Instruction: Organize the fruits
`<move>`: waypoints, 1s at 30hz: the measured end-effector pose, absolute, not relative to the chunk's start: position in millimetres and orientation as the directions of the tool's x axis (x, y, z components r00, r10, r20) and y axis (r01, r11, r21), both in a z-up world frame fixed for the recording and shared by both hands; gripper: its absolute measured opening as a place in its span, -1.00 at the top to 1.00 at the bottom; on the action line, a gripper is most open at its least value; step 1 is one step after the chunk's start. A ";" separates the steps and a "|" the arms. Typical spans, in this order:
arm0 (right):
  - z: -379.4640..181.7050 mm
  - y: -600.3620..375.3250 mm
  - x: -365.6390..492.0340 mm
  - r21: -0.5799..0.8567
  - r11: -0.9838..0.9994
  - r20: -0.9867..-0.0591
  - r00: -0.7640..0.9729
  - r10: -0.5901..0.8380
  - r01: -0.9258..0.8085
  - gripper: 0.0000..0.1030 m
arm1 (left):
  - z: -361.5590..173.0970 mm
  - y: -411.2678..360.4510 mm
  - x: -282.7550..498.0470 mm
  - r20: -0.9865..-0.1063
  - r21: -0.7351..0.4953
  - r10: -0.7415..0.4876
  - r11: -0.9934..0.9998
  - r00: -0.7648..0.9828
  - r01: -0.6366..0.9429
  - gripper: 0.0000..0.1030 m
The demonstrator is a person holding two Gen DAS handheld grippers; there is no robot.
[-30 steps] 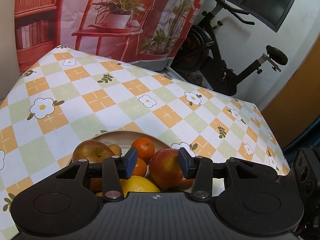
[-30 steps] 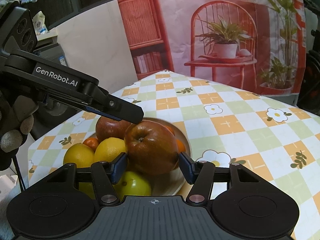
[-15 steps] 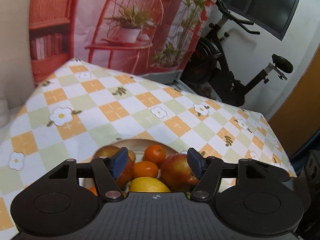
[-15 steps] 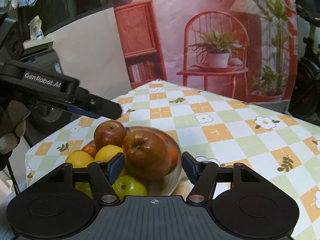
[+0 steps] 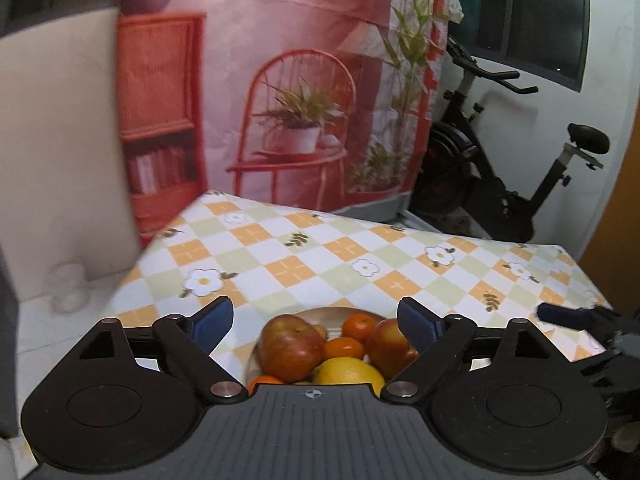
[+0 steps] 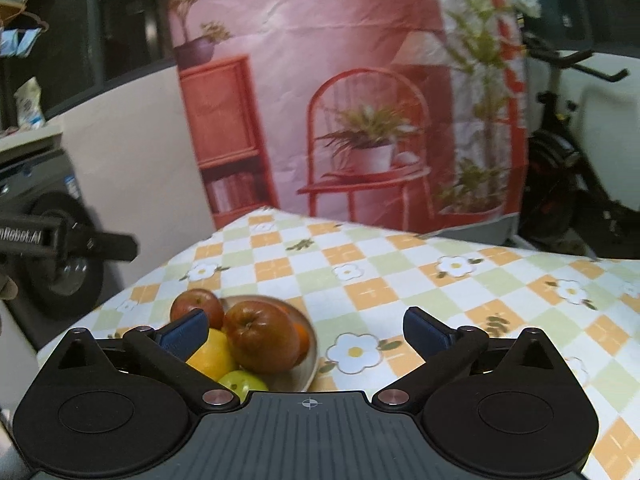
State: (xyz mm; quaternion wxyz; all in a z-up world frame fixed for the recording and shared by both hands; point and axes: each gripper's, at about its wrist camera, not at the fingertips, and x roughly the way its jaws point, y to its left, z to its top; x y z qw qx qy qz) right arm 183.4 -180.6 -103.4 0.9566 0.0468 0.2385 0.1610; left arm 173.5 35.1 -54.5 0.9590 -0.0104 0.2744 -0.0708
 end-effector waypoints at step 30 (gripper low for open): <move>-22.4 -175.4 62.8 0.115 0.991 -0.345 0.933 0.101 -0.065 -0.99 | 3.5 21.6 45.6 -0.348 0.032 -0.054 0.997 0.936 0.069 -1.00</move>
